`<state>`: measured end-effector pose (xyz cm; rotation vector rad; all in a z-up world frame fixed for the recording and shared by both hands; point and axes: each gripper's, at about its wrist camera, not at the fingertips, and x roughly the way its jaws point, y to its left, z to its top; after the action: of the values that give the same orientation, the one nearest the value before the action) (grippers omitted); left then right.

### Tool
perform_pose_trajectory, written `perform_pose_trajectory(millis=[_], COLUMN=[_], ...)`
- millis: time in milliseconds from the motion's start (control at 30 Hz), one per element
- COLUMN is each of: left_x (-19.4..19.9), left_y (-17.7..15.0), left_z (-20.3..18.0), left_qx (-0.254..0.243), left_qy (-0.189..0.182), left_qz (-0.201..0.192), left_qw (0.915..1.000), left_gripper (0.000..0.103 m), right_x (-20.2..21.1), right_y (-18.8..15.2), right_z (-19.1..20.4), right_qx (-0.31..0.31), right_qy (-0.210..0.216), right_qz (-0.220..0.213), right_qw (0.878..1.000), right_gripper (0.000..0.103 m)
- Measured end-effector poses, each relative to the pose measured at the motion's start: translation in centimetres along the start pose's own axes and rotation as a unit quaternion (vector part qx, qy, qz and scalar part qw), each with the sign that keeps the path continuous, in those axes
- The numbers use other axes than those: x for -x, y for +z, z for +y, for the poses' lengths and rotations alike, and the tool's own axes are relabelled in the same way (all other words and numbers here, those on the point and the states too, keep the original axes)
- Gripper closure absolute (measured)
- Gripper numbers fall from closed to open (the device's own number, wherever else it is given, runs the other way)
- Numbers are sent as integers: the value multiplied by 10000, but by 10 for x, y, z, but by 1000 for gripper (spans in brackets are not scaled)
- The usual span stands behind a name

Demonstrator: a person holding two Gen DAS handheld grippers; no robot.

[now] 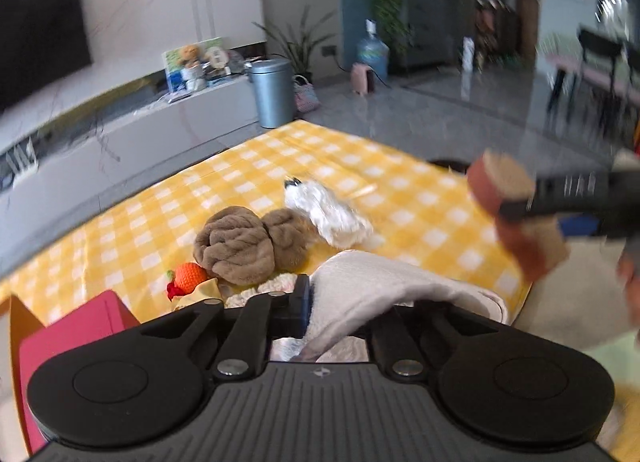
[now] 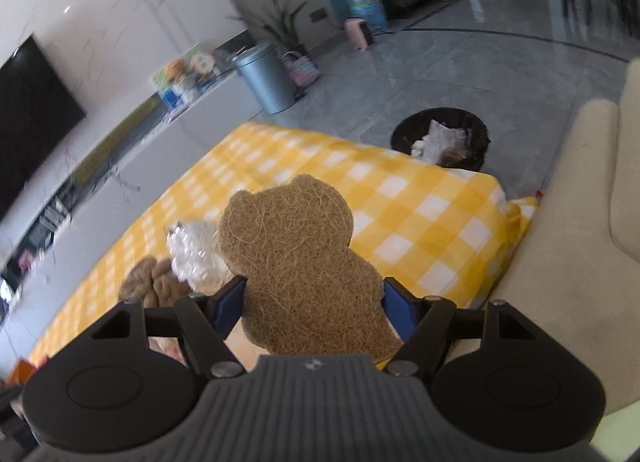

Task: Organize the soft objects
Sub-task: 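Carry the towel in the left gripper over the orange box while the right carries the sponge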

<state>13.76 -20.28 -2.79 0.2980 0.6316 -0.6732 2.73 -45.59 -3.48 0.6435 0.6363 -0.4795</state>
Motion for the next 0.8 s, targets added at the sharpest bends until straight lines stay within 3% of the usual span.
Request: perform_pose_trajectory(millis=[200, 433, 633, 800], left_x=[27, 86, 137, 179], left_y=[7, 11, -2, -35], left_z=[14, 42, 81, 128], left_qx=[266, 625, 1007, 1569], left_qy=[19, 28, 509, 947], left_qz=[-255, -544, -608, -501], left_qw=[9993, 9966, 9918, 9818], left_gripper=[97, 97, 97, 97], right_x=[4, 20, 49, 76], right_y=[-2, -4, -15, -38], right_z=[19, 40, 85, 139], right_qx=[381, 469, 904, 1439], right_qy=[267, 716, 1506, 2185], right_qz=[-36, -76, -144, -151], right_qw=[9989, 9963, 9843, 9650], right_gripper=[31, 31, 31, 31])
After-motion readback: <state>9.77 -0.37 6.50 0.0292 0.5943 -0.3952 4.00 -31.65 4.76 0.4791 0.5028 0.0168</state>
